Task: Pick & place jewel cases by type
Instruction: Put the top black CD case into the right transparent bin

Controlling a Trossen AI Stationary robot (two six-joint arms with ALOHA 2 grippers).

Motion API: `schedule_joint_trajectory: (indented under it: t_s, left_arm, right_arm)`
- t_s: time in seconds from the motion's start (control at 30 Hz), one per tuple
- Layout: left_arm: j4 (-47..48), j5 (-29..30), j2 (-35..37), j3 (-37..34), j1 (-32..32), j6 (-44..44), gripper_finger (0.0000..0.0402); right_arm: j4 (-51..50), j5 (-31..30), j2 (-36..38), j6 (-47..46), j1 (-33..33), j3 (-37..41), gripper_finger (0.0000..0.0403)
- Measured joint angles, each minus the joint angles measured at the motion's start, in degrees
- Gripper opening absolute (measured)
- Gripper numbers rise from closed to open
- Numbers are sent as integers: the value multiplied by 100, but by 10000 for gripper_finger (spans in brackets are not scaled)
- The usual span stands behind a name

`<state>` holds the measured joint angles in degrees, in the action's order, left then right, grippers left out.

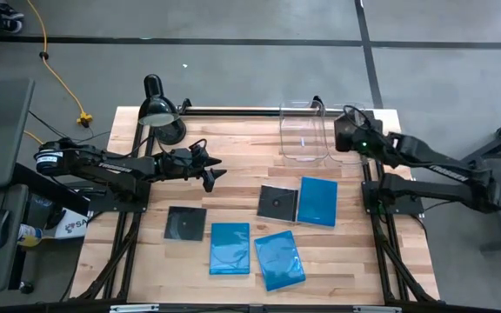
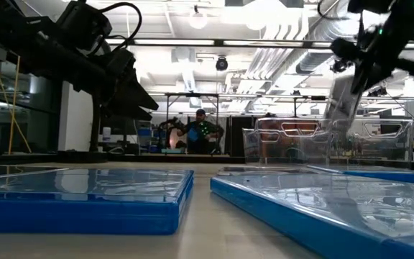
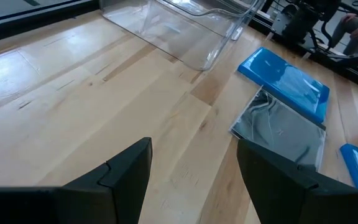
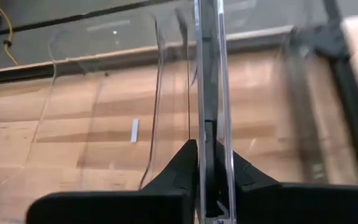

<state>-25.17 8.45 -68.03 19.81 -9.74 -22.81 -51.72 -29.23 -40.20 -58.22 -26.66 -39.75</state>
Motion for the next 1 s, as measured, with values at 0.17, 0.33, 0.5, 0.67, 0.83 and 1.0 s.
schedule_joint_trajectory:
  t_s: [0.17,0.33,0.5,0.67,0.83,1.0]
  left_arm:
    - [0,-17,0,0,0,-2,236]
    - [2,-81,0,0,0,-4,236]
    - [1,-127,0,0,0,-7,236]
    - [2,-142,0,0,0,-4,236]
    - [2,-186,0,0,0,-7,236]
    - [2,-186,0,0,0,-7,236]
  right_arm:
    - [1040,816,15,-35,-443,829,19]
    - [2014,1374,13,-33,-799,1413,8]
    - [2248,1775,17,-9,-1129,1598,30]
    - [2328,2002,17,103,-1301,1602,43]
    - [2367,2121,22,164,-1390,1604,47]
    - [2312,2192,21,329,-1438,1546,63]
